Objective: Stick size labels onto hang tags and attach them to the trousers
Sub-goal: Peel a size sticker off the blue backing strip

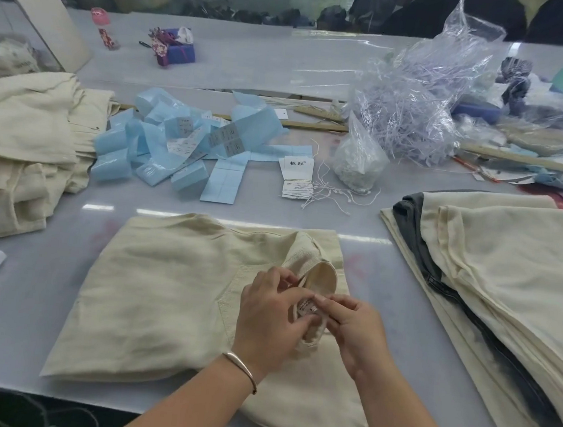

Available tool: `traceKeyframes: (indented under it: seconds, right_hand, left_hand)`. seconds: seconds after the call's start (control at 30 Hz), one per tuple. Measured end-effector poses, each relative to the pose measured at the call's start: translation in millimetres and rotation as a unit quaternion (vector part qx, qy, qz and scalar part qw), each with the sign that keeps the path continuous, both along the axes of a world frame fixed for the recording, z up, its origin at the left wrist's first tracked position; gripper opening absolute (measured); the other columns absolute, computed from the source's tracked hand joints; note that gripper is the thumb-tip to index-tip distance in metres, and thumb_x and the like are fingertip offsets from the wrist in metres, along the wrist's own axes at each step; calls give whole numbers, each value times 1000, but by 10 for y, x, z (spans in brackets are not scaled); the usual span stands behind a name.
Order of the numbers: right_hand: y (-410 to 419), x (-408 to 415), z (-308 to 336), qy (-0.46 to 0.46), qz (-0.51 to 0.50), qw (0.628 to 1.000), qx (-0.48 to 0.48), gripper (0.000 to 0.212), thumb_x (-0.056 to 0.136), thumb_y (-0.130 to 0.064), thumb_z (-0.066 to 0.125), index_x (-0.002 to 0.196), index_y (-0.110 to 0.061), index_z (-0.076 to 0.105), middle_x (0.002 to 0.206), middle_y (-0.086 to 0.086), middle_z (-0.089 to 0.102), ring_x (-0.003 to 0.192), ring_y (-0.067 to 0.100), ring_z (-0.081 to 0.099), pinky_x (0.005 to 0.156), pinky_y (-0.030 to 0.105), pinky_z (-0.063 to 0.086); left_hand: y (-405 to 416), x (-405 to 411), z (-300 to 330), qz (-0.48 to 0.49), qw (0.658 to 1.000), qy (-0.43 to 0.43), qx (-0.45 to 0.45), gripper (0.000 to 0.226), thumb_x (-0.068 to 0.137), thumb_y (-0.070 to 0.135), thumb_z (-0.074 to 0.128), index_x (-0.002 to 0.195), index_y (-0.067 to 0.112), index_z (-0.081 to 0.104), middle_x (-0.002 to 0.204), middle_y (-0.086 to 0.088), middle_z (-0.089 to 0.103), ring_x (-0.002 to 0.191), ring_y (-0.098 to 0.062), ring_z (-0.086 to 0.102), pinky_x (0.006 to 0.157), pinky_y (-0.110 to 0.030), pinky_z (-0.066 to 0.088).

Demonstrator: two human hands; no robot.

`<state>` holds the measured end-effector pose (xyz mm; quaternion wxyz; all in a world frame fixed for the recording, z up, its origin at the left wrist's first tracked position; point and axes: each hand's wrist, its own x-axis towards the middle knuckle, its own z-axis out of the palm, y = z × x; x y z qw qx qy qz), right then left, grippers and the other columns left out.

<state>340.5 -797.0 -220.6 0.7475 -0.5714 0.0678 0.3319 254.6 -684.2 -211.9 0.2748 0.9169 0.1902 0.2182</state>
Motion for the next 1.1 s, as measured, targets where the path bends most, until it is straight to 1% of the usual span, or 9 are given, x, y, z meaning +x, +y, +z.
traceKeyframes:
  seconds: [0.2,0.33,0.47,0.53,0.7,0.83,0.93,1.03,1.1]
  right_hand:
    - [5,-28,-114,76,-11,995,65,23,58,1,74,80,3,66,77,17,69,68,23,69,61,25,58]
    - [17,-65,-123,135,-27,983,123,25,62,4,69,87,2,64,79,17,70,68,24,71,59,25,58]
    - [42,-99,-87,177,-36,969,172,45,68,3,67,112,5,60,96,22,69,75,26,71,65,26,58]
    - [69,-113,-41,197,-40,958,203,49,70,3,65,118,4,57,98,21,69,77,25,70,66,26,59]
    - [165,-115,153,244,-49,927,281,43,71,7,60,113,-2,58,87,19,71,68,21,71,50,21,55]
    - [228,-86,267,235,-42,929,284,42,68,9,60,108,-3,59,86,19,71,70,22,72,55,23,57]
    - [239,-79,298,233,-39,930,282,40,68,10,60,106,-4,58,87,19,72,72,22,72,59,24,59]
    - [243,-87,316,238,-39,929,280,40,70,10,58,107,-5,57,86,17,72,71,21,72,62,22,59]
    - [252,-94,359,240,-44,927,284,36,70,12,57,103,-4,57,80,16,71,63,19,71,50,21,56]
  left_hand:
    - [24,7,-77,-11,1000,-20,-2,32,66,41,82,96,35,75,103,7,54,100,-14,53,86,-36,44]
    - [47,17,-71,-16,999,-37,-17,34,66,45,79,98,36,75,104,11,53,101,-6,47,88,-37,45]
    - [90,30,-25,-23,998,-56,-31,35,66,44,81,99,34,75,106,10,55,102,-7,49,89,-41,46]
    - [119,38,18,-29,996,-64,-45,34,68,42,79,100,32,76,107,9,55,102,-11,52,89,-43,47]
    - [220,96,206,-45,994,-77,-69,31,73,35,74,103,31,76,110,5,58,102,-16,52,91,-47,46]
    - [320,111,313,-62,992,-86,-68,32,75,22,67,106,30,75,111,0,58,105,-19,53,93,-48,46]
    - [344,115,339,-61,992,-88,-71,32,77,11,71,105,27,76,111,-1,59,104,-20,53,93,-48,46]
    - [346,94,352,-61,991,-87,-82,28,80,19,67,105,27,76,111,-1,58,105,-21,54,95,-48,45]
    - [357,78,359,-63,990,-85,-91,28,82,23,64,106,28,75,112,1,58,106,-21,54,96,-48,44]
